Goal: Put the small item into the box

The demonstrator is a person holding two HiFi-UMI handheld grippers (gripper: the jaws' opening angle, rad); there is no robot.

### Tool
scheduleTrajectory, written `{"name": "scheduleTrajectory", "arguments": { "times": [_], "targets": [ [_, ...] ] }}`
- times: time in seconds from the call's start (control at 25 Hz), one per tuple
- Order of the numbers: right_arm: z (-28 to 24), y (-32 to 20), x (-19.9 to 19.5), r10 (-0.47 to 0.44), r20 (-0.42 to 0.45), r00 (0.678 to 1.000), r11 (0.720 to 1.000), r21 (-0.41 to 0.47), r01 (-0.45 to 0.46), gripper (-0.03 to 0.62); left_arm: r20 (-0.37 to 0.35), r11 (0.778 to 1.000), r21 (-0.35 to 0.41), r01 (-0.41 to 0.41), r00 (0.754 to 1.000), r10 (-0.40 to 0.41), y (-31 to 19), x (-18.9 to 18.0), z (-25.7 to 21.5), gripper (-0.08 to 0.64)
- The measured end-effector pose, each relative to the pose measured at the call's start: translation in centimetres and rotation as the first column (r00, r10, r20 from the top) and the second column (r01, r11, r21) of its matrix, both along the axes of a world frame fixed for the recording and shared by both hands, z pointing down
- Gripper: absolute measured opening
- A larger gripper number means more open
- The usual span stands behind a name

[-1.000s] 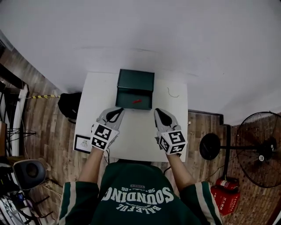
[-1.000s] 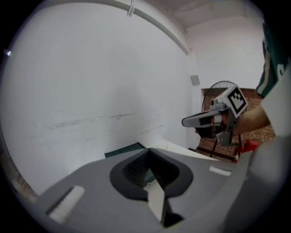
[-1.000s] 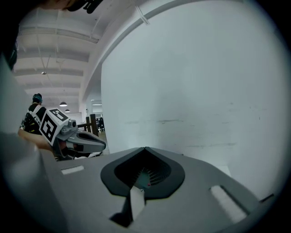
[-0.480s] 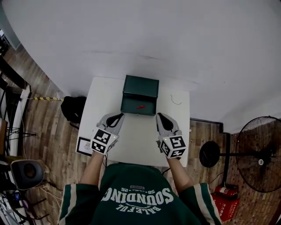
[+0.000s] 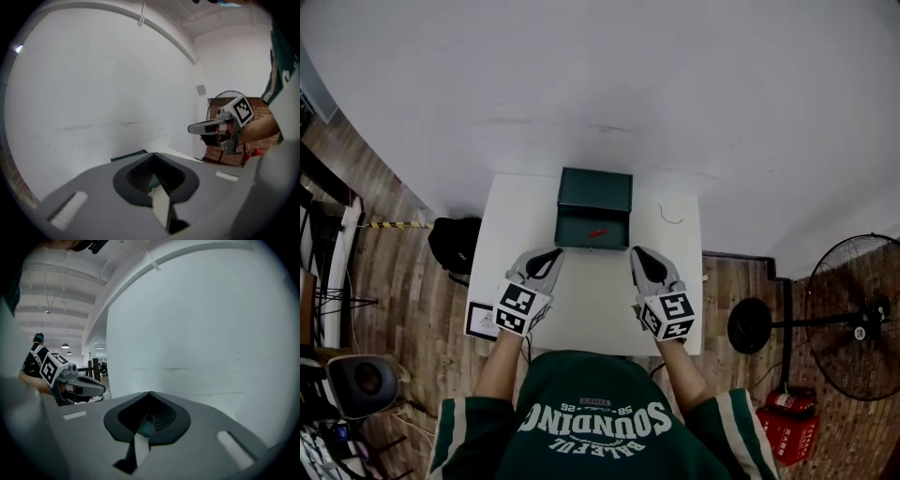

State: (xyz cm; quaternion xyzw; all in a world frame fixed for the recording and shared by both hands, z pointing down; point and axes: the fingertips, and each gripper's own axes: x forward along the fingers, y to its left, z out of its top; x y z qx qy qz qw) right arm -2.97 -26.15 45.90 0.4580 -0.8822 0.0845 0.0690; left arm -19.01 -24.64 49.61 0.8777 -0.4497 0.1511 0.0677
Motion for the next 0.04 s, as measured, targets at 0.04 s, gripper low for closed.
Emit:
{"name": "scheduleTrajectory", "arguments": {
  "times": [0.04],
  "targets": [
    [-0.15, -0.02, 0.03, 0.0, 0.0, 1.0, 1.0, 0.002, 0.0, 0.002, 0.001, 1.0, 0.003, -0.001, 1.0, 0.001, -0.05, 0.05, -0.17, 0.052]
  ]
}}
